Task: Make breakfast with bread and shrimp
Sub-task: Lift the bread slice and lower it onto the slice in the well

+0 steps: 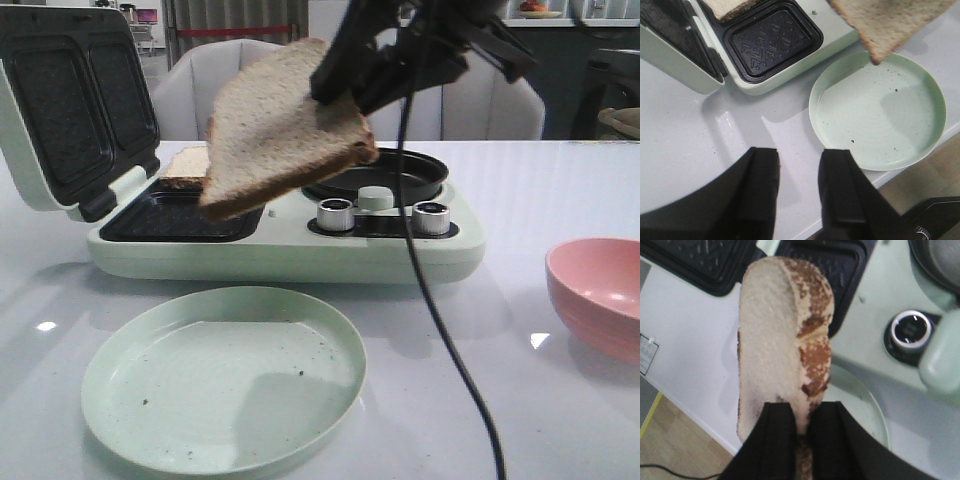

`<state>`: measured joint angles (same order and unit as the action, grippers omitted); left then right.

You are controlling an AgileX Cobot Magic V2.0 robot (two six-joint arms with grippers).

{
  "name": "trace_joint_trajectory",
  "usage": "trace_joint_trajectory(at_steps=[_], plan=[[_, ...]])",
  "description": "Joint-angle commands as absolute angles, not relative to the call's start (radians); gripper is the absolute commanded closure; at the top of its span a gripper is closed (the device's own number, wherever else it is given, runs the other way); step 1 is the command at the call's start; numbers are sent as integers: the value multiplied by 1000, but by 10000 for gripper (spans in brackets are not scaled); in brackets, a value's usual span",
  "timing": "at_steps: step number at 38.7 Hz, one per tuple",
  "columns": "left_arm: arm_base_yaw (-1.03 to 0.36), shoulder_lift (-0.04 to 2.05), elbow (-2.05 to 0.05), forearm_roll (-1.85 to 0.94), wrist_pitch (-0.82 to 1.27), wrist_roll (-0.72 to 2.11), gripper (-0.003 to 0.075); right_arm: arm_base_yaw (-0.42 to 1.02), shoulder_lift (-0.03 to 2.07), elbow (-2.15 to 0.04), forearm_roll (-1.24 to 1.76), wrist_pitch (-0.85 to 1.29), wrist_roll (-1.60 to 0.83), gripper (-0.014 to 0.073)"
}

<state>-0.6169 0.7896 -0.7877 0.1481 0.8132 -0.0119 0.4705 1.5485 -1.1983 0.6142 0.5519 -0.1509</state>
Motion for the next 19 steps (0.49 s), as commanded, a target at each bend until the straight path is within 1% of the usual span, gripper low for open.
trace_joint_trajectory(at_steps=[1,9,19], plan=[[-624,788,-816,159,731,-11,444,500,1583,-1299,650,419,-168,560],[-624,788,-816,159,717,-11,444,510,1773,-1498,693,325,-168,560],[-624,788,-816,159,716,-11,444,510,1978,-1687,748,333,-168,559]])
